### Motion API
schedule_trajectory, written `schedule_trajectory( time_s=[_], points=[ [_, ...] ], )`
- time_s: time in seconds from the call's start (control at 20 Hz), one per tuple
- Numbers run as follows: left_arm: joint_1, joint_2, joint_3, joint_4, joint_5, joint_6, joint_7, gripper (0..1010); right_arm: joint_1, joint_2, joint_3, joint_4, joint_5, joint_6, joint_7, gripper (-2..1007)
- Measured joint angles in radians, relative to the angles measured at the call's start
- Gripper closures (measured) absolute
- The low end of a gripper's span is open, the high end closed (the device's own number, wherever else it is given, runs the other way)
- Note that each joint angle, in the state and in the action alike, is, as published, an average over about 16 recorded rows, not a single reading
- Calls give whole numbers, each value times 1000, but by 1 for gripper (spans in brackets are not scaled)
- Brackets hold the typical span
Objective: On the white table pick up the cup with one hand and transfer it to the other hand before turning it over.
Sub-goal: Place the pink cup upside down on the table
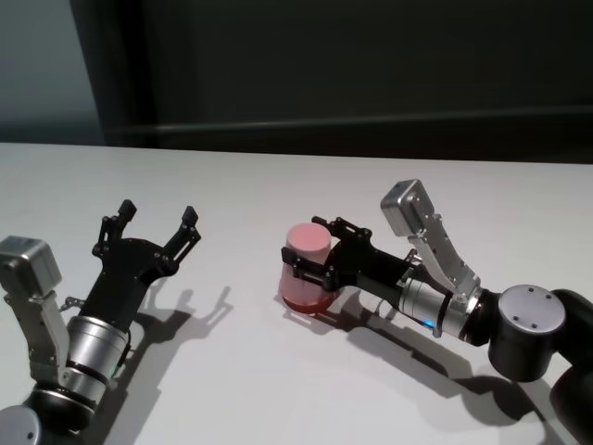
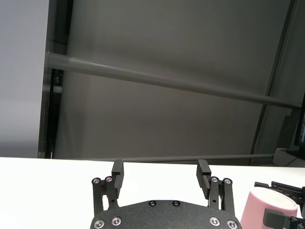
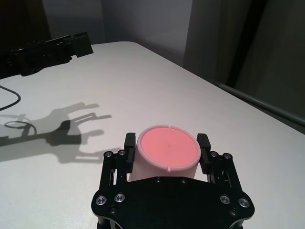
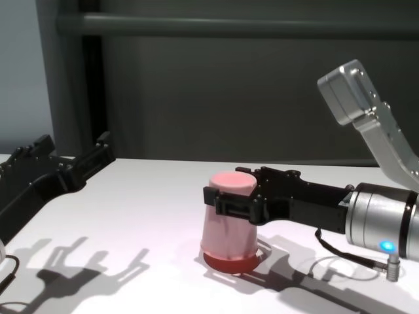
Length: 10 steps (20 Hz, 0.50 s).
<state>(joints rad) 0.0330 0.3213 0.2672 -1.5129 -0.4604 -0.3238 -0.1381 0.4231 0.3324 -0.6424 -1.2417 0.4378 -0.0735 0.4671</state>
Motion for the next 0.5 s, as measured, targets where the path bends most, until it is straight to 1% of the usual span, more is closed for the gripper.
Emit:
schedule_trajectory(
  time_s=[0.3,0.5],
  points=[
    [0,0,0,0,0,0,0,7,-6,-12,10,14,-3,5,8,246],
    [0,0,0,0,0,0,0,7,-11,-18,17,20,-7,6,14,220]
  ],
)
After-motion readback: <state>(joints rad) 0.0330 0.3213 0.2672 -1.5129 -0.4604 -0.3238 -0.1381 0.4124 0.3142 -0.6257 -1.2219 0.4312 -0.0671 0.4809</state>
